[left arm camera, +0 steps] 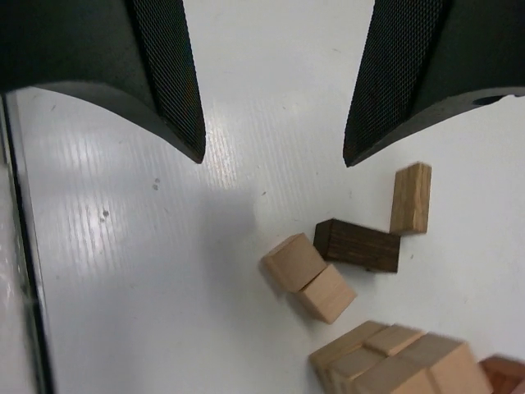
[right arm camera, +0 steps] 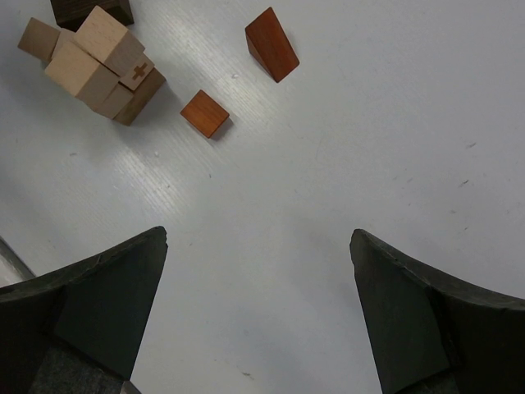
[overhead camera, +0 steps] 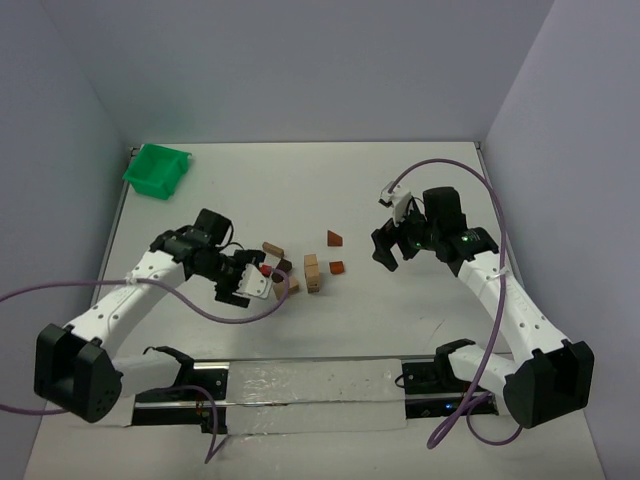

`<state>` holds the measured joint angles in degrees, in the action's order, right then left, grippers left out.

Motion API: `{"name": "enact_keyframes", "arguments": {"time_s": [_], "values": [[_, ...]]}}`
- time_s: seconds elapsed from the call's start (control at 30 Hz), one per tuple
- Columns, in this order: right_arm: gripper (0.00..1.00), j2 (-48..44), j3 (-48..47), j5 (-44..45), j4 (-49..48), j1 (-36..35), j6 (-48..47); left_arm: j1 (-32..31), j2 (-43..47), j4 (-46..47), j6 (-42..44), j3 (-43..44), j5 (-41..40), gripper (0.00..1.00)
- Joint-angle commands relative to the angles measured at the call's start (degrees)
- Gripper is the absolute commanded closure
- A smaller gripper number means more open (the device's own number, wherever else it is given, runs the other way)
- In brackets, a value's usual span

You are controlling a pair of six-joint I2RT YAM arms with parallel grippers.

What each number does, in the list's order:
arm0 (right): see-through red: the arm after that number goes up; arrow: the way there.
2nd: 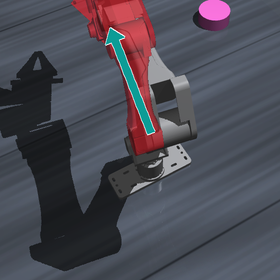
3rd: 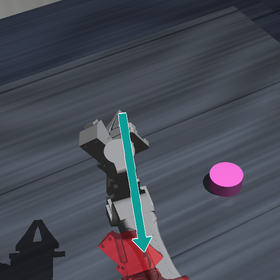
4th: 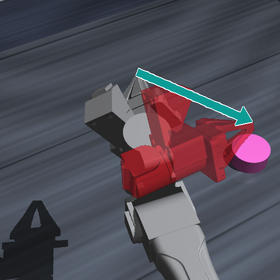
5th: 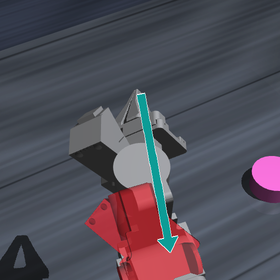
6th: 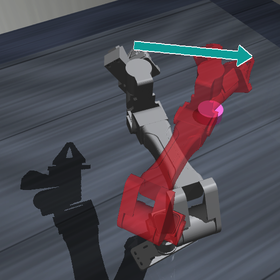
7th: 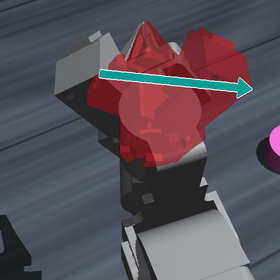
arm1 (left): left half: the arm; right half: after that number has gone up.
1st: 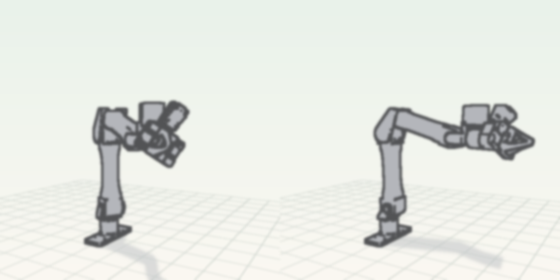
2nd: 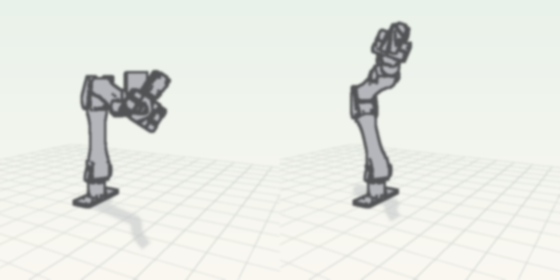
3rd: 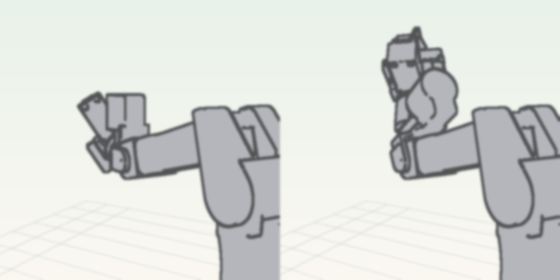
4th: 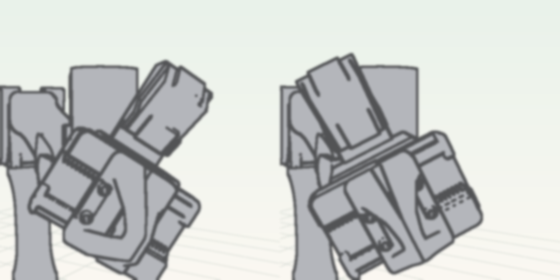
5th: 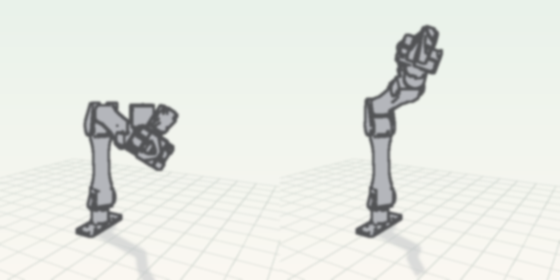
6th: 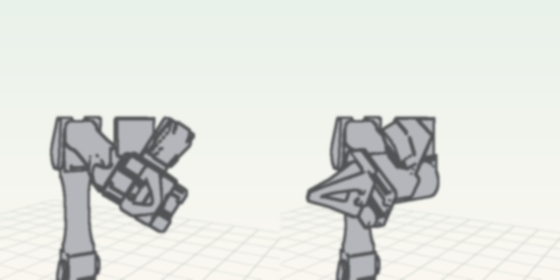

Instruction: Build the wood block tower

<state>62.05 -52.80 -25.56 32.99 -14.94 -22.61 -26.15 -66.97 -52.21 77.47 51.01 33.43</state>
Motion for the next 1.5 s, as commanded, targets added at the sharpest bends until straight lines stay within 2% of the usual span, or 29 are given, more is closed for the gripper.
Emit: {"name": "enact_keyframes", "arguments": {"time_s": [0.0,0.03,0.07,0.23,0.4,0.6,1.1,1.47], "values": [[0.00,0.4,-1.8,-0.2,-1.4,0.3,-0.9,0.4,-10.4,-16.8,30.3,8.7,4.3,0.07],[0.00,0.4,-1.9,0.0,-1.2,0.3,-1.1,0.4,-12.8,-18.9,34.7,10.7,4.4,0.02],[0.00,0.4,-2.0,0.2,-1.0,0.3,-1.3,0.5,-14.7,-20.6,38.6,12.3,4.5,0.01],[0.00,-0.2,-0.9,0.8,-0.6,0.4,-1.9,-0.9,-20.6,-20.7,47.0,17.6,3.1,0.03],[0.00,-0.5,0.2,1.2,-0.7,0.4,-2.3,-5.8,-21.3,-13.2,42.1,16.7,0.0,0.11],[0.00,0.4,0.0,1.0,-0.7,0.4,-2.5,-8.1,-19.8,-2.8,42.8,11.0,-1.8,0.12],[0.00,1.1,-0.3,1.5,-0.4,0.3,-2.7,-8.3,-25.5,-4.2,52.5,13.4,-3.1,0.14],[0.00,1.5,0.3,1.8,-0.5,0.4,-3.3,-8.6,-28.0,-3.2,54.9,14.4,-3.3,0.11]]}}
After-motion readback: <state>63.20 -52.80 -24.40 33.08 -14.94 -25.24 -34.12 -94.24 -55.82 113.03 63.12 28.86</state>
